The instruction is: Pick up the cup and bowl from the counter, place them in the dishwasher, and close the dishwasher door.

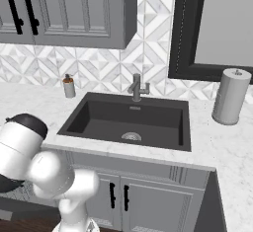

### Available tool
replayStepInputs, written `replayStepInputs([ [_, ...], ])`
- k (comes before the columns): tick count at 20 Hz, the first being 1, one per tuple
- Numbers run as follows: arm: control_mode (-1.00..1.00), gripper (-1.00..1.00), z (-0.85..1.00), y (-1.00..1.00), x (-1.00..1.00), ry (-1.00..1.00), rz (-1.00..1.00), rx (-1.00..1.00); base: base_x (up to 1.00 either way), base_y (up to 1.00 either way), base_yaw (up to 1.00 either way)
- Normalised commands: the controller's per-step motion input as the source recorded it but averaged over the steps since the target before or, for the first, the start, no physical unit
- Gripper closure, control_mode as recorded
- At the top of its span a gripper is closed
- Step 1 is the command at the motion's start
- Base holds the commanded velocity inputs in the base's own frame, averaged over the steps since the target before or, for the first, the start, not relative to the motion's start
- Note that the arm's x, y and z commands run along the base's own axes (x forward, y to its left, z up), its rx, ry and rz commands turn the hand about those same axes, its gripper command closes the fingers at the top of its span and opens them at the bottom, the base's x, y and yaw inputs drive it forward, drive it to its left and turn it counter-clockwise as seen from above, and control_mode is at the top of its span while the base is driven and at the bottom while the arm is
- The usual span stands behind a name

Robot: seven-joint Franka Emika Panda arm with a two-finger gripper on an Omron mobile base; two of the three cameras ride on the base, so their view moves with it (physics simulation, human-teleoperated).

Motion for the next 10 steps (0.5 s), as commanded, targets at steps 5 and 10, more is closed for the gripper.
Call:
replayStepInputs([
  [5,-1.0,1.0,-0.26,0.04,-0.21,-0.06,0.0,0.0,0.0,0.0,0.0],
  [10,-1.0,1.0,-0.23,0.1,-0.1,-0.04,0.0,0.0,0.0,0.0,0.0],
])
